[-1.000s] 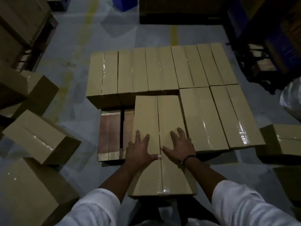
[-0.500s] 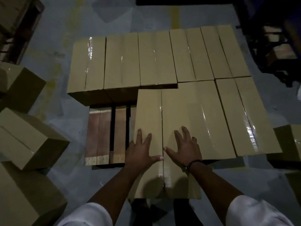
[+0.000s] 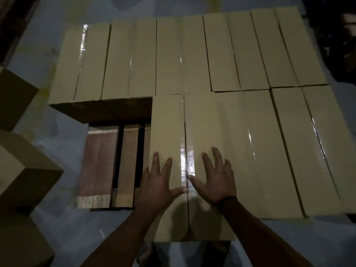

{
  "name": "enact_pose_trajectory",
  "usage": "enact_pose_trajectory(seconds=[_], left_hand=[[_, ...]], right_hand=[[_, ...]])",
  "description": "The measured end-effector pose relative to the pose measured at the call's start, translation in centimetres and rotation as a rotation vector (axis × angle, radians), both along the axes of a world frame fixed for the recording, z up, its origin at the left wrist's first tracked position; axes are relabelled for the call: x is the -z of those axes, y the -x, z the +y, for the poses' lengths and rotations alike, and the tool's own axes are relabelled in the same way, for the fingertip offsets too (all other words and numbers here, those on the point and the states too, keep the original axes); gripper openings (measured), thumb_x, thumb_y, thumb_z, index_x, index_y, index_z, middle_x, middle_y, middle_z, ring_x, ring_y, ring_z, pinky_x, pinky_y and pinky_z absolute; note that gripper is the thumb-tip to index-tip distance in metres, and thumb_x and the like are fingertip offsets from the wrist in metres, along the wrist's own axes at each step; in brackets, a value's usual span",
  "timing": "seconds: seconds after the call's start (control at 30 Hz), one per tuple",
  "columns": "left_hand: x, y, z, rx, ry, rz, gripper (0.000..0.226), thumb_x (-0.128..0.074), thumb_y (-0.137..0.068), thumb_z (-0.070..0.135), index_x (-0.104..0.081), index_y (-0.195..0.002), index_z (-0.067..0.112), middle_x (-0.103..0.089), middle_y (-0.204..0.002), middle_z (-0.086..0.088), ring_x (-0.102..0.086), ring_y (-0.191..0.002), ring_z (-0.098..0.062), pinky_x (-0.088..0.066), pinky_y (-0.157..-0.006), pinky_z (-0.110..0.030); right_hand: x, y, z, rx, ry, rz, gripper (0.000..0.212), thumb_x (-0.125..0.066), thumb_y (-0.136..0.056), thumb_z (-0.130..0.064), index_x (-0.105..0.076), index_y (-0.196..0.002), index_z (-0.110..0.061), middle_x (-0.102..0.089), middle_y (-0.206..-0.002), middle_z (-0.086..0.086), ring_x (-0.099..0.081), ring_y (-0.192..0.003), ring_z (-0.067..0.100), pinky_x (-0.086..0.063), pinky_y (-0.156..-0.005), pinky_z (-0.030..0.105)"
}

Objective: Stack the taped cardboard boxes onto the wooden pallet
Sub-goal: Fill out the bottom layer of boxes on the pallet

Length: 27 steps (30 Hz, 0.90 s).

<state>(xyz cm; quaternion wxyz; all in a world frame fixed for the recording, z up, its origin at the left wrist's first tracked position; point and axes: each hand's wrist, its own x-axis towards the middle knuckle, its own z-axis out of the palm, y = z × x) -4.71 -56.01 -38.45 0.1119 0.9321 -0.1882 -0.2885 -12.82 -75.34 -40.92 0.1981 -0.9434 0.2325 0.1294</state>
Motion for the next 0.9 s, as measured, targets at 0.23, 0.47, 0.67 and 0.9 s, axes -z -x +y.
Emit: enact_pose_trajectory(seconds=[0.23,0.47,0.67,0.9], left_hand=[[2.6,-0.1,-0.4,0.002,-0.007,-0.033,0.118,-0.051,-0.067,0.093,0.002,-0.161,0.044,0.037,-0.162,0.009,-0.007,-0.153,-0.043,-0.029,-0.117,-0.056],[3.7,-1.1,-0.7,0.010,0.024,-0.075,0.113,-0.051,-0.069,0.092,-0.004,-0.161,0.044,0.040,-0.160,0.009,-0.005,-0.154,-0.041,-0.030,-0.117,-0.057],[6.5,-2.2,-1.8,0.047,-0.081,0.071,0.115,-0.067,-0.076,0.076,0.004,-0.160,0.042,0.043,-0.159,0.003,-0.001,-0.151,-0.051,-0.028,-0.118,-0.058],[6.9,-1.6,-1.8,0.038,-0.087,0.075,0.117,-0.070,-0.078,0.070,0.009,-0.159,0.041,0.044,-0.158,0.004,0.001,-0.150,-0.053,-0.035,-0.112,-0.060]], right_hand=[[2.6,-0.6,-0.4,-0.003,0.007,0.005,0.092,-0.035,-0.083,-0.086,-0.021,-0.158,-0.034,0.008,-0.168,-0.003,-0.020,-0.146,0.043,-0.030,-0.115,0.055],[4.2,-1.5,-1.1,-0.031,0.060,-0.068,0.082,-0.039,-0.087,-0.079,-0.037,-0.152,-0.029,-0.011,-0.167,0.005,-0.034,-0.139,0.042,-0.040,-0.106,0.055],[6.7,-1.8,-2.1,-0.146,0.090,0.151,0.083,-0.027,-0.094,-0.072,0.000,-0.161,-0.031,0.026,-0.165,0.008,0.015,-0.151,0.041,-0.004,-0.118,0.066],[7.1,0.1,-2.0,-0.180,0.076,0.139,0.089,-0.021,-0.093,-0.074,0.015,-0.159,-0.026,0.035,-0.161,0.010,0.029,-0.149,0.034,0.003,-0.122,0.059]])
